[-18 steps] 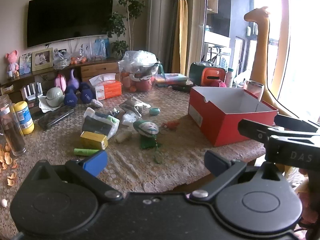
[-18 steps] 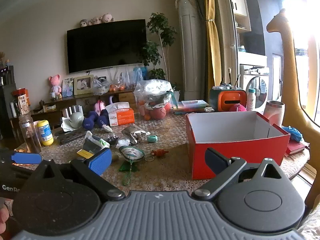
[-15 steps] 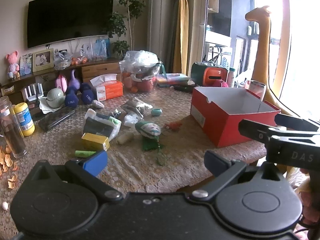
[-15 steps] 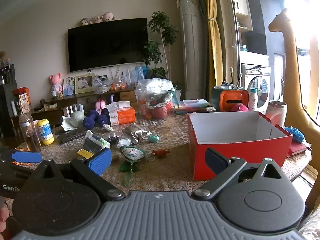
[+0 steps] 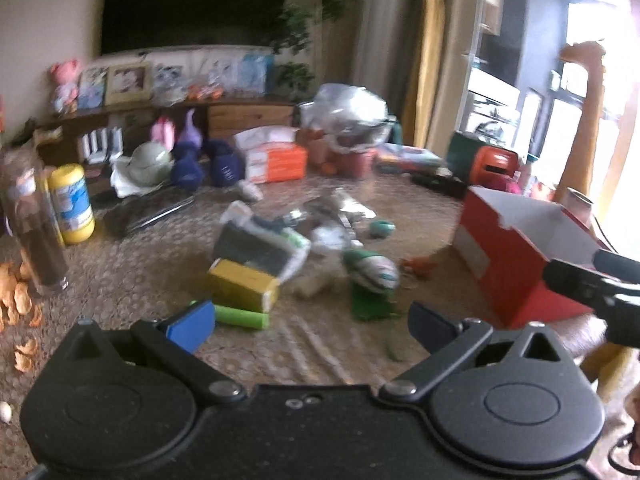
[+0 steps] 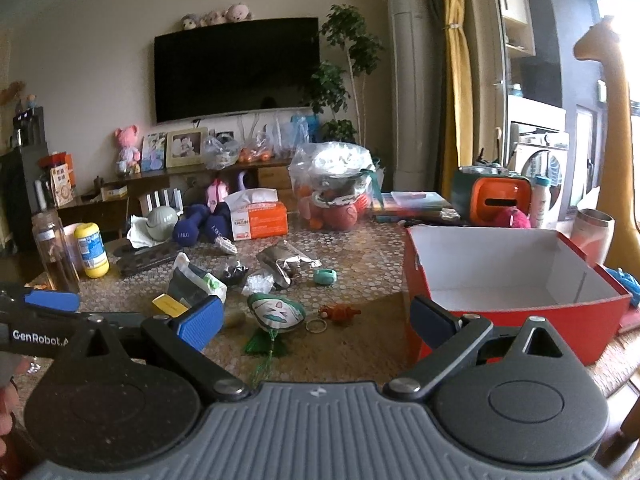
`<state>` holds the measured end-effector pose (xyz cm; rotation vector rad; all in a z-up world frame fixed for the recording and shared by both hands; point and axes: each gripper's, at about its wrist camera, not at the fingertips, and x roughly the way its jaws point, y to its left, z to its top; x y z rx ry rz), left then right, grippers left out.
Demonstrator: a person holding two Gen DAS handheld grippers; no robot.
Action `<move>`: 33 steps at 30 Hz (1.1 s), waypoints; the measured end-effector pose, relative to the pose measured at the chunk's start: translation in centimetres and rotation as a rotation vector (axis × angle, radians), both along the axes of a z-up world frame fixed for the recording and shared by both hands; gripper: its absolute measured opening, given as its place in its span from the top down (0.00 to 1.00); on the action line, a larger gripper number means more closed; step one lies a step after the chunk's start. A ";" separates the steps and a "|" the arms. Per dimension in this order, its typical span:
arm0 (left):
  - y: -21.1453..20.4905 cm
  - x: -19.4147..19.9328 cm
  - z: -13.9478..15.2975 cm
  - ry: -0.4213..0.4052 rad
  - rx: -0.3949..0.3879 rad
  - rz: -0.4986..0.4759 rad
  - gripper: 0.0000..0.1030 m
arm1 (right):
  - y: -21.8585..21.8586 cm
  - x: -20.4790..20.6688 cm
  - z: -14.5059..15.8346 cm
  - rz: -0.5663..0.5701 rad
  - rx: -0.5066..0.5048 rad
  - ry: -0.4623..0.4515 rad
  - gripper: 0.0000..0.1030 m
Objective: Organize objects
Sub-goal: 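Grasp the green tube with the left tool while the right tool grasps the green-haired plush doll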
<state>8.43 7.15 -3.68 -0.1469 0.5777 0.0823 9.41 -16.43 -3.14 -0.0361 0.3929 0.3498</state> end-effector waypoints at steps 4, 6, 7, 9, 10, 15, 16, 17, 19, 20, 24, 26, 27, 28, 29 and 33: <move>2.3 2.4 -2.2 0.048 0.003 0.073 0.01 | 1.0 2.6 -0.9 0.006 -0.027 0.017 0.03; 3.1 3.5 -3.1 0.063 0.027 0.093 0.01 | 1.7 4.1 -1.4 0.020 -0.040 0.036 0.03; 3.5 4.0 -3.5 0.072 0.035 0.099 0.01 | 2.1 4.8 -1.7 0.031 -0.052 0.044 0.03; 4.6 5.2 -4.5 0.104 0.003 0.117 0.01 | 3.0 6.2 -2.2 0.076 -0.080 0.067 0.03; 5.1 5.7 -4.9 0.118 -0.022 0.131 0.01 | 3.6 6.9 -2.6 0.102 -0.094 0.078 0.03; 5.9 7.3 -6.9 0.161 -0.001 0.154 0.01 | 6.3 10.7 -4.4 0.162 -0.127 0.146 0.03; 5.8 7.6 -7.3 0.165 0.023 0.149 0.01 | 6.6 11.1 -4.7 0.167 -0.128 0.154 0.03; 5.8 7.7 -7.6 0.168 0.043 0.146 0.01 | 7.0 11.7 -5.0 0.171 -0.129 0.163 0.03; 5.8 8.0 -8.2 0.172 0.081 0.156 0.02 | 7.5 12.9 -5.8 0.168 -0.130 0.179 0.03; 6.0 8.1 -8.5 0.167 0.082 0.166 0.02 | 7.7 13.5 -6.2 0.168 -0.129 0.197 0.03; 6.4 8.3 -8.8 0.146 0.042 0.166 0.02 | 8.4 15.6 -7.5 0.159 -0.109 0.247 0.03; 6.1 8.3 -8.8 0.132 0.063 0.148 0.02 | 8.7 16.2 -8.0 0.157 -0.108 0.269 0.04; 6.0 8.4 -8.8 0.132 0.062 0.133 0.02 | 8.9 16.5 -8.3 0.157 -0.108 0.277 0.04; 5.8 8.4 -8.8 0.130 0.062 0.117 0.02 | 9.0 16.8 -8.5 0.159 -0.108 0.285 0.04; 5.7 8.4 -8.9 0.124 0.071 0.105 0.02 | 9.2 17.0 -8.7 0.160 -0.110 0.291 0.04; 5.2 8.9 -9.4 0.136 0.107 0.075 0.02 | 9.8 17.5 -9.2 0.166 -0.119 0.301 0.04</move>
